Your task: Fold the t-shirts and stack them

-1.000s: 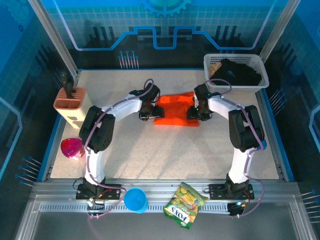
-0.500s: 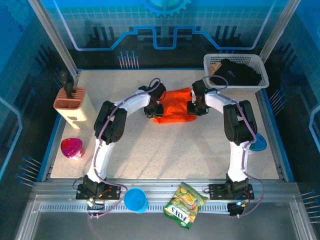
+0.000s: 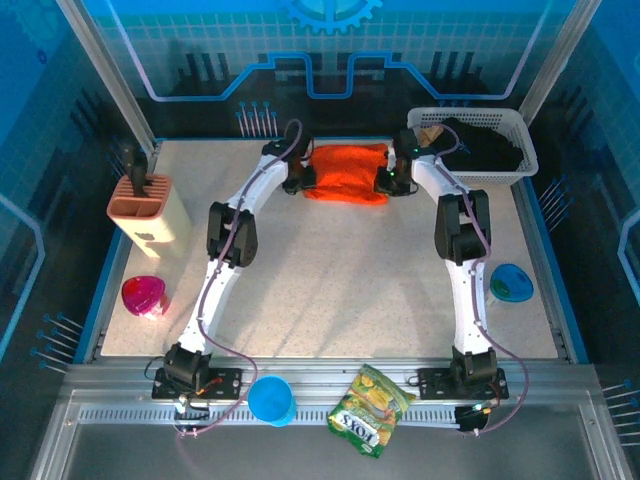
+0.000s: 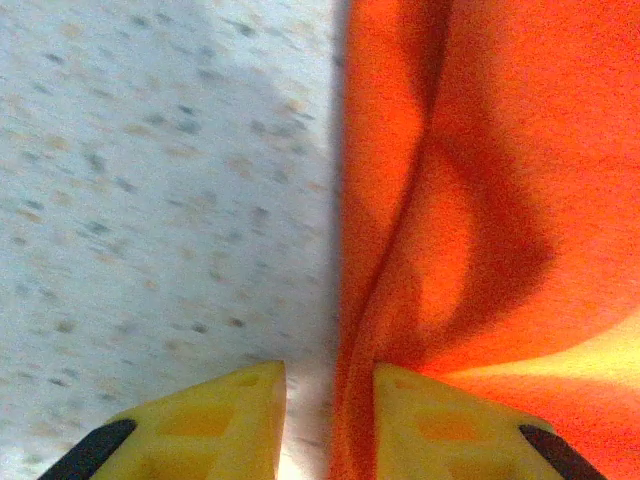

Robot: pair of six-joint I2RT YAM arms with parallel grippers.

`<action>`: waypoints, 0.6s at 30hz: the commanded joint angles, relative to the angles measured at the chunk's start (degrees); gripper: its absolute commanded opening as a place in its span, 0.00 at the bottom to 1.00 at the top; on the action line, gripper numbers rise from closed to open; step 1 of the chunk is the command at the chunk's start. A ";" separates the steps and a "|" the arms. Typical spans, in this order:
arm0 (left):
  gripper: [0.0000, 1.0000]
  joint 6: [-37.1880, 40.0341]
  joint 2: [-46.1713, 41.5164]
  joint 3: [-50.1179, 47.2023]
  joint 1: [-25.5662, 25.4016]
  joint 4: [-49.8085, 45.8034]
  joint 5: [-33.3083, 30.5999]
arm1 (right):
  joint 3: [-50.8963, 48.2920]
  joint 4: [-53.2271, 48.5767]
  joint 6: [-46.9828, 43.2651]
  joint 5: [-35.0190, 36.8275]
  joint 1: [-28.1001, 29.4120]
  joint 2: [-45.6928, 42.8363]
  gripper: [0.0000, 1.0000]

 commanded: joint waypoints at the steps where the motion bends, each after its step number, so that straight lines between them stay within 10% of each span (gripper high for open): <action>1: 0.30 4.28 1.31 1.83 0.41 2.40 -0.34 | 7.04 -5.82 0.72 -1.65 -0.71 5.59 0.18; 7: 0.35 6.33 0.80 1.88 0.43 4.44 -0.87 | 11.20 -6.99 1.90 -2.26 -0.71 8.97 0.21; 18: 0.66 9.54 -9.40 1.84 0.33 8.45 -0.34 | 12.17 -8.80 -1.93 -0.53 -0.62 -2.14 0.72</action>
